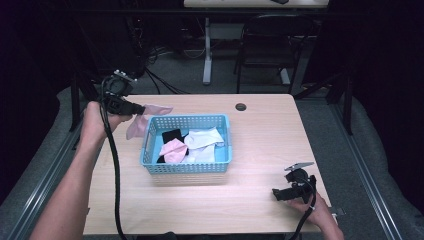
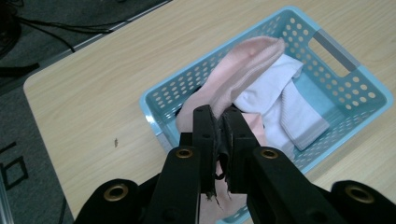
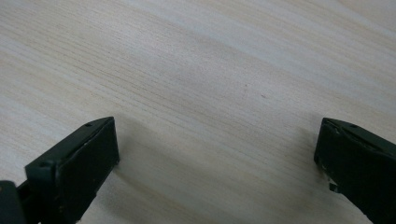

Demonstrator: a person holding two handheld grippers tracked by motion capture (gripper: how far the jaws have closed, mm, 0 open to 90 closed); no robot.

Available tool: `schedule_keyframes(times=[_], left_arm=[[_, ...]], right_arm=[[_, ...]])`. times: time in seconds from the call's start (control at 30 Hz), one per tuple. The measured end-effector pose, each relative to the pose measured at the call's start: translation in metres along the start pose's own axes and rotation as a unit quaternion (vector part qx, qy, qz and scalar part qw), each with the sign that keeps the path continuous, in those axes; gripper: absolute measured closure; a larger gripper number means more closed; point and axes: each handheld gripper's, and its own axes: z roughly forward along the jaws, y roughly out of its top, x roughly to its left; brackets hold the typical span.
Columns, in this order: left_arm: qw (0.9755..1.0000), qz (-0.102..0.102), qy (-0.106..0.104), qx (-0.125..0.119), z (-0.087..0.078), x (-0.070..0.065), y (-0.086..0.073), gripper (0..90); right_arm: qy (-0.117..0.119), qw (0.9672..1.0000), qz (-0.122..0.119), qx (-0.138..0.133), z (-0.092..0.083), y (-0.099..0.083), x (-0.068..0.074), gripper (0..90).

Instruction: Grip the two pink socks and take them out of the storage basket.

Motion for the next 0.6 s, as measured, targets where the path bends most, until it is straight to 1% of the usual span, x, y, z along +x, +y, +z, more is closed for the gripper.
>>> schedule_keyframes(times=[0.27, 0.37, 0.53, 0.6], left_arm=[[0.9996, -0.019, 0.019, -0.004, -0.014, 0.018, -0.015, 85.2], [0.9994, -0.028, 0.02, -0.007, -0.018, 0.024, -0.021, 85.2], [0.9984, -0.048, 0.025, -0.018, -0.027, 0.035, -0.03, 85.2], [0.9979, -0.053, 0.034, -0.017, -0.029, 0.039, -0.035, 85.2]], right_arm=[[0.0, 1.0, 0.001, 0.001, 0.0, 0.0, 0.0, 0.0], [0.0, 1.0, 0.0, 0.0, 0.0, 0.0, 0.0, 0.0], [0.002, 1.0, 0.001, -0.001, 0.0, 0.0, 0.0, 0.0], [0.001, 1.0, 0.001, -0.001, 0.0, 0.0, 0.0, 0.0]])
